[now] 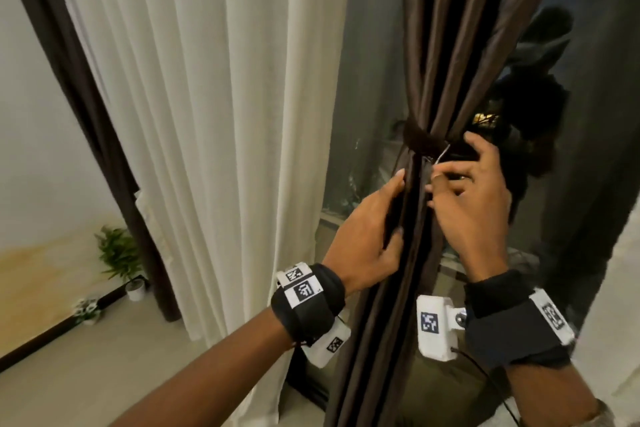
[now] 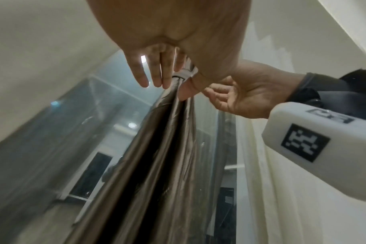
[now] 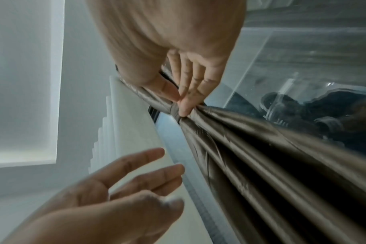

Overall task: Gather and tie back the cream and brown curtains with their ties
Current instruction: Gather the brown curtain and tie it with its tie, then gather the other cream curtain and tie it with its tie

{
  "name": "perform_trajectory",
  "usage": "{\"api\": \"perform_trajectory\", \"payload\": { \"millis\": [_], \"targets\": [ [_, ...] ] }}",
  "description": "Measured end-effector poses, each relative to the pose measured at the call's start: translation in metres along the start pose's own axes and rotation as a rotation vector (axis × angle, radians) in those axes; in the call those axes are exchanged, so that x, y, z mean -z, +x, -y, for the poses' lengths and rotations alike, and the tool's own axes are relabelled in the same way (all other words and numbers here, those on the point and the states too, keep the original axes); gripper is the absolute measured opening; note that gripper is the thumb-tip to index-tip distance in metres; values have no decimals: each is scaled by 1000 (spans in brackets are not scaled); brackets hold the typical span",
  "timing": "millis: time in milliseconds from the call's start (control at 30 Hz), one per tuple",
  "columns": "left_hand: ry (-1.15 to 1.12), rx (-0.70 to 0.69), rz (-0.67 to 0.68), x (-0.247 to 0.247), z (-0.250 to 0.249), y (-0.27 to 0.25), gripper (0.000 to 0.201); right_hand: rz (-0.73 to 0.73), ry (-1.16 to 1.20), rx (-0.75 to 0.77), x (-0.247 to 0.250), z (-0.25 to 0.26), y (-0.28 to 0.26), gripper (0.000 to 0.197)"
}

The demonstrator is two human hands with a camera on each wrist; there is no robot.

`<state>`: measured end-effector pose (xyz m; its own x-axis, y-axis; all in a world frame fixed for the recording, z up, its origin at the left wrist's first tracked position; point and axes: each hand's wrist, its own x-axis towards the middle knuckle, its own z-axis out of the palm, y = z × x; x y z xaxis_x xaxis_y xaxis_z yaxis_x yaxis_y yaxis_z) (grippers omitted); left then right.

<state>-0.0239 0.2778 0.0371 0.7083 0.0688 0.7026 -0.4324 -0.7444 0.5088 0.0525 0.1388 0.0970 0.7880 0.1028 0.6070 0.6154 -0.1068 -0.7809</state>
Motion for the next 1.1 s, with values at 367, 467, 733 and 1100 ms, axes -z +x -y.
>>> {"api": "perform_trajectory", "payload": {
  "millis": [367,467,733,1100],
  "targets": [
    [100,282,-611,115,161,-56,44,212,-16,63,-172,-19,-70,31],
    [61,314,-696,157,199,-43,48,158,-58,15,-230,-20,-72,59],
    [-79,402,-182,194,256,-7,109,-63,-154,-233,-310,-8,-43,84],
    [4,129,-113,180,257,-34,21,94,40,-202,-359,14,-63,90]
  ]
}}
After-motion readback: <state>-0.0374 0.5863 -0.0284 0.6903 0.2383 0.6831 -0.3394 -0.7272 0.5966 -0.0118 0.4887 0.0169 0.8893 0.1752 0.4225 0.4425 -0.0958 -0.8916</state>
